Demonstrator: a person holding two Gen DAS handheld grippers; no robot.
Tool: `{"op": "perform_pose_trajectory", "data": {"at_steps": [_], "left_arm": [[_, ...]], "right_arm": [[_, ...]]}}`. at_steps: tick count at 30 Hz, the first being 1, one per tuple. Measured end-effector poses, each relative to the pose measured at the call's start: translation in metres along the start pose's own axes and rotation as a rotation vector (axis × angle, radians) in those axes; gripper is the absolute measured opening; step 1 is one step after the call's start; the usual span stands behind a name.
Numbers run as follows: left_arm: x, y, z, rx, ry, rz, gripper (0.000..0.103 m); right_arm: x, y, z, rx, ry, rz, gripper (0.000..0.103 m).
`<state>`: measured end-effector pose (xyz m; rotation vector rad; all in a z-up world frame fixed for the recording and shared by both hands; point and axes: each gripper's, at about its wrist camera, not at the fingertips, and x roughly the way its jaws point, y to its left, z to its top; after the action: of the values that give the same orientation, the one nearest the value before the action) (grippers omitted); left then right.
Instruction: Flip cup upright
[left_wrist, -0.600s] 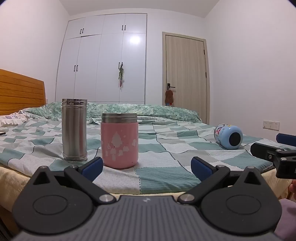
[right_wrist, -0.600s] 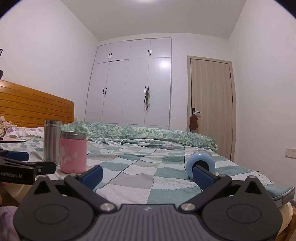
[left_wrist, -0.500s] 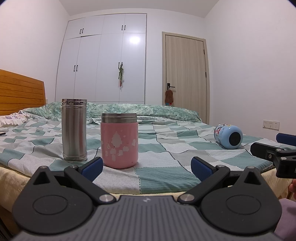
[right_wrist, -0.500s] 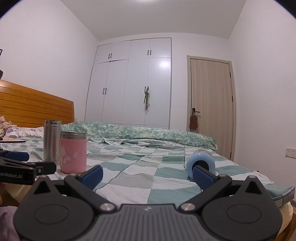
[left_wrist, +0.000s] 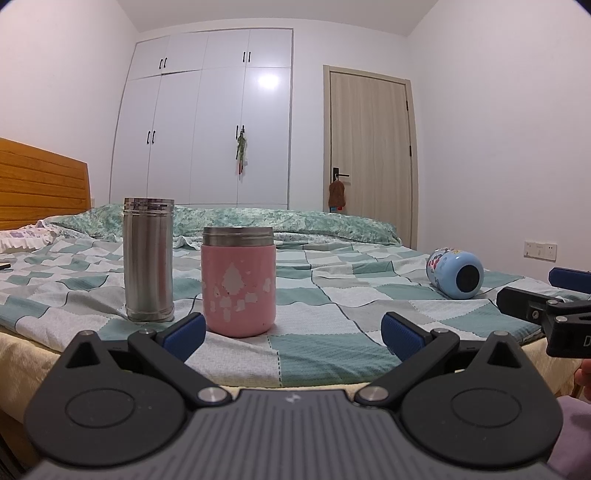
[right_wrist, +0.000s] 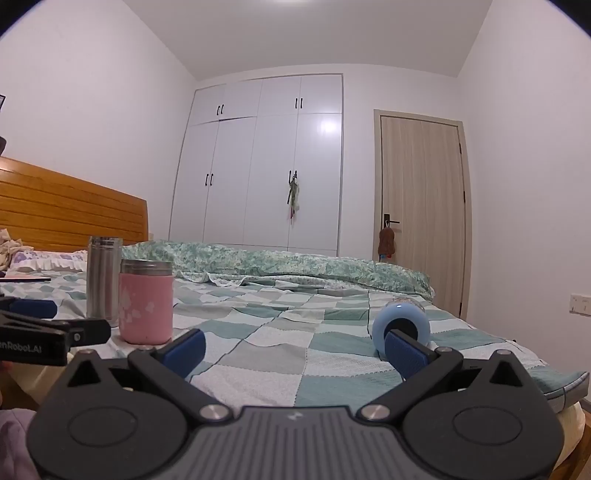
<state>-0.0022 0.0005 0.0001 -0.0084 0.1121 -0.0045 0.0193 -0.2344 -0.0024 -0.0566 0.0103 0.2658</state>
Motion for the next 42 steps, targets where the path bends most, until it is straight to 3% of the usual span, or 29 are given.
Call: {"op": "perform_pose_trajectory", "data": {"at_steps": [42], "left_arm": [[-0.0013, -0.0021, 0.0002, 0.01, -0.007, 0.0, 0.103]], "right_arm": [[-0.0002, -0.0014, 0.0005, 0.011, 0.002, 0.002, 0.103]]}}
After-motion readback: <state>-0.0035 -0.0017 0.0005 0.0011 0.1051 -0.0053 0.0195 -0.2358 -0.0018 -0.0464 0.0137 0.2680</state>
